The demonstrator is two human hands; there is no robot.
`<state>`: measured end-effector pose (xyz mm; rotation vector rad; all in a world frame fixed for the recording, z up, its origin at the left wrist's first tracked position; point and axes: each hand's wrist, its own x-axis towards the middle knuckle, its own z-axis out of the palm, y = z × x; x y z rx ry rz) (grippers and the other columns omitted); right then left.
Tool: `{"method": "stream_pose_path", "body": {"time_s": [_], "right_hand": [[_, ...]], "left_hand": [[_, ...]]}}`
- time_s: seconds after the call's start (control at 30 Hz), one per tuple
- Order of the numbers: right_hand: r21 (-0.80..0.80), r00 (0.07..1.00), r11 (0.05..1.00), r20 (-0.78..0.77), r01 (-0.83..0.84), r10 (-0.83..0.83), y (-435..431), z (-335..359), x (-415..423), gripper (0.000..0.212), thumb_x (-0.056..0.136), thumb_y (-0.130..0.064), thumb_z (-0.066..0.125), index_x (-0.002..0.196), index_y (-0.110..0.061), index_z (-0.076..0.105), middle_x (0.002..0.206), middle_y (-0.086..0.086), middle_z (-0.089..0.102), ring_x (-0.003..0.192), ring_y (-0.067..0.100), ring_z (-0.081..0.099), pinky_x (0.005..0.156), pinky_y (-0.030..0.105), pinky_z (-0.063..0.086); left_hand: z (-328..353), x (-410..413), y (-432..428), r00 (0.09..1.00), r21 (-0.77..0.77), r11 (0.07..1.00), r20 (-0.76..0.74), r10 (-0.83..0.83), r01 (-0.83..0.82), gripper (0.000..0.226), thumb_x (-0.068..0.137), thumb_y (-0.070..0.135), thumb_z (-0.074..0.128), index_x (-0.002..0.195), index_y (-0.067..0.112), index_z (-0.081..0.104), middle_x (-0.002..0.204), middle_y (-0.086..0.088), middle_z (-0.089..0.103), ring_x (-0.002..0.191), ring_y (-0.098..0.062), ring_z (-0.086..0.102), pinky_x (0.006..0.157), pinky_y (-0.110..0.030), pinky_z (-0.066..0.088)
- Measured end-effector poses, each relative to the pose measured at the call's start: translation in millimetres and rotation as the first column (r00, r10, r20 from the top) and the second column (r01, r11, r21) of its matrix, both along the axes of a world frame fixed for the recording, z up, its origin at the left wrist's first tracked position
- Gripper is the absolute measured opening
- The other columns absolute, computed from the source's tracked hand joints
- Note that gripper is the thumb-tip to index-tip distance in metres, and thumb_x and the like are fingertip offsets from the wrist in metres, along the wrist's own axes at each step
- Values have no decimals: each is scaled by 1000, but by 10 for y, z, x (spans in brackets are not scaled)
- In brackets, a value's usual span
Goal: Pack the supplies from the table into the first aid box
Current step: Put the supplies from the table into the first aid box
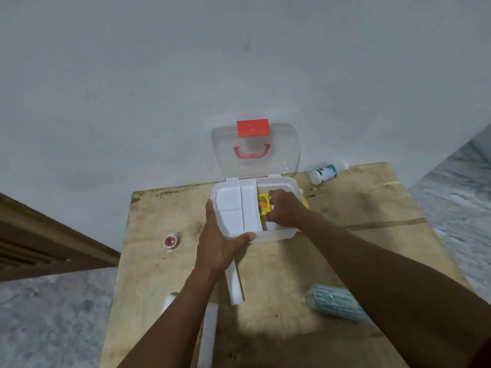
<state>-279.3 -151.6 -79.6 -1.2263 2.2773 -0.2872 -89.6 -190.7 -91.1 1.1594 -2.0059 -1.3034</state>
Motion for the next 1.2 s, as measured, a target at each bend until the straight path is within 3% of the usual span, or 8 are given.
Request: {"method": "stream_pose_path", "body": {"time_s": [0.1, 0.17, 0.23, 0.47, 0.6, 0.87, 1.03, 1.2], "right_hand": [[-4, 999, 999, 7, 35, -34, 74, 99, -6, 22, 83, -17, 72, 87, -8, 52, 100, 13, 57, 102, 30, 58, 79, 31, 43], [-48, 998, 997, -5, 61, -61, 152, 181, -16, 40, 86, -20, 70, 117, 3, 58, 122, 17, 61, 117, 33, 56, 94, 34, 43], [-128, 995, 988, -28, 89, -93, 264, 307, -12, 51, 88, -20, 68, 132, 2, 54, 132, 16, 60, 123, 31, 54, 100, 31, 39], [-339, 959, 903, -6, 266, -284, 869, 593, 5, 35, 83, -11, 69, 118, -6, 67, 108, 12, 70, 92, 19, 61, 79, 19, 38], [-155, 971, 962, -47, 225, -234, 1323, 554, 78, 38, 83, -18, 72, 119, -8, 66, 111, 11, 68, 102, 26, 65, 89, 32, 48], [229, 995, 970, -71, 80, -65, 2064, 282, 229, 61, 79, -42, 77, 131, -16, 58, 133, 4, 58, 119, 21, 55, 96, 31, 42], [312, 987, 950, -137, -32, 78, 2204, 127, 194, 57, 80, -31, 77, 131, -13, 58, 130, 7, 61, 119, 22, 56, 97, 32, 43], [293, 970, 952, -194, -85, 146, 2244, 43, 165, 42, 81, -32, 74, 116, -11, 66, 115, 9, 68, 103, 24, 63, 86, 33, 48]], "left_hand": [[0, 10, -2, 1000, -8, 1000, -18, -15, 15, 95, 56, 44, 84, 134, 30, 31, 113, 25, 54, 103, 7, 53, 66, -14, 45], [11, 9, -15, 999, -23, 999, -30, -34, 34, 94, 57, 44, 84, 133, 29, 31, 113, 25, 53, 103, 13, 52, 65, -10, 45], [22, 4, -30, 998, -30, 998, -42, -52, 51, 97, 56, 45, 86, 133, 28, 30, 115, 19, 53, 105, 12, 51, 72, -11, 46], [-33, 22, -34, 996, -30, 996, -27, -90, 89, 104, 55, 43, 92, 132, 24, 24, 123, 7, 57, 111, -15, 59, 85, -36, 54], [-77, 22, -34, 995, -41, 995, 43, -90, 91, 114, 63, 34, 90, 146, 17, 12, 131, -3, 56, 116, -25, 55, 90, -36, 47], [-78, 26, -9, 991, -64, 995, 117, -67, 75, 112, 68, 35, 87, 147, 12, 11, 132, -10, 57, 119, -35, 55, 89, -37, 43], [-60, 10, 10, 988, -39, 997, 147, -58, 64, 112, 69, 36, 86, 148, 15, 9, 136, -13, 53, 121, -38, 51, 89, -39, 41], [-23, 4, 26, 988, -1, 998, 140, -57, 57, 114, 71, 33, 85, 150, 17, 6, 142, -11, 47, 126, -37, 47, 96, -42, 40]]}}
